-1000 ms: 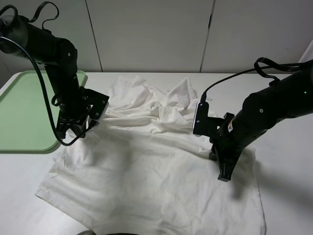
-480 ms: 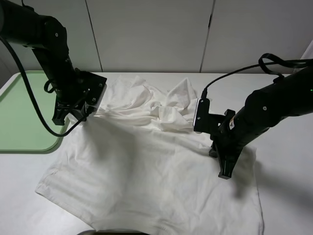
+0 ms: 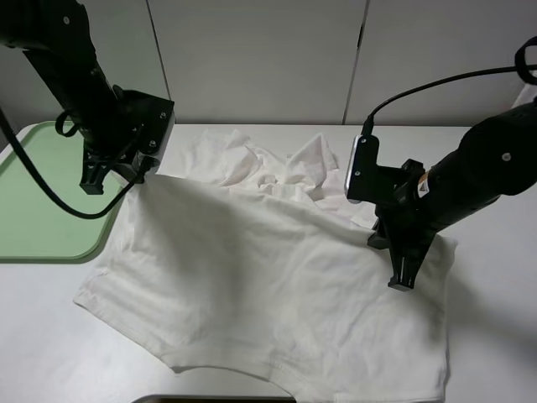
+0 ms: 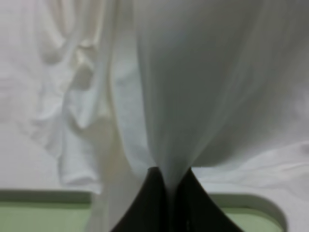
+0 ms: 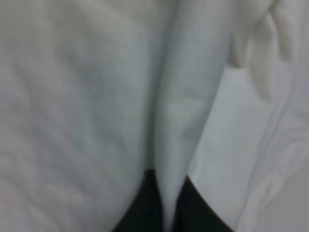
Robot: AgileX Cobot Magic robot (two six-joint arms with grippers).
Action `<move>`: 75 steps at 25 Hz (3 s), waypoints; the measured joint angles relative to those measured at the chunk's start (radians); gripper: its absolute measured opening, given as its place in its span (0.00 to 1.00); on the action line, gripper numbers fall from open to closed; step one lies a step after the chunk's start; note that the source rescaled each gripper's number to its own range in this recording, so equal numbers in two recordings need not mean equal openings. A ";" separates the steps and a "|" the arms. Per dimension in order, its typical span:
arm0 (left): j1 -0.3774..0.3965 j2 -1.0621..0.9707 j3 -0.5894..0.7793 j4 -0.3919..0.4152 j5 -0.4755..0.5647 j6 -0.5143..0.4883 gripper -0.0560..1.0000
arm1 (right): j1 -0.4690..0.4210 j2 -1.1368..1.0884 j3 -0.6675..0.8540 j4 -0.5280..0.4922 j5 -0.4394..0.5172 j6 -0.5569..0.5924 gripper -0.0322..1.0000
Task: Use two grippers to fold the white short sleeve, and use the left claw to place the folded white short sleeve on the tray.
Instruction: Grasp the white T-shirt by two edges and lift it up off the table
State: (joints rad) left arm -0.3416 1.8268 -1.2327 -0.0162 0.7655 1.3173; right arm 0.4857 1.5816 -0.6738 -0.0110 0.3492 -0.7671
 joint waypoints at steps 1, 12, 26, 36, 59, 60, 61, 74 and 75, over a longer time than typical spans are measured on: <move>0.000 -0.011 0.000 0.000 0.001 -0.012 0.06 | 0.000 -0.018 0.000 0.000 0.012 0.000 0.03; 0.000 -0.183 0.000 -0.047 0.019 -0.044 0.06 | 0.000 -0.217 0.000 0.000 0.136 0.003 0.03; 0.000 -0.415 0.000 -0.055 0.168 -0.073 0.06 | 0.000 -0.405 -0.103 -0.009 0.322 0.011 0.03; 0.000 -0.525 0.000 -0.052 0.170 -0.073 0.06 | 0.000 -0.405 -0.269 -0.012 0.463 0.034 0.03; -0.003 -0.695 -0.124 0.016 0.129 -0.199 0.06 | 0.002 -0.407 -0.618 -0.081 0.770 0.071 0.03; -0.003 -0.695 -0.135 0.016 0.133 -0.199 0.06 | 0.002 -0.411 -0.620 -0.081 0.781 0.072 0.03; -0.003 -0.695 -0.146 0.016 0.139 -0.199 0.06 | 0.002 -0.417 -0.623 -0.080 0.794 0.072 0.03; -0.008 -0.701 -0.185 0.016 0.182 -0.200 0.05 | 0.002 -0.532 -0.634 -0.125 0.816 0.083 0.03; -0.008 -0.705 -0.185 0.016 0.179 -0.200 0.06 | 0.002 -0.535 -0.641 -0.127 0.817 0.084 0.03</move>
State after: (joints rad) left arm -0.3492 1.1217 -1.4180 0.0000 0.9444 1.1174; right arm 0.4879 1.0464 -1.3150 -0.1375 1.1667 -0.6829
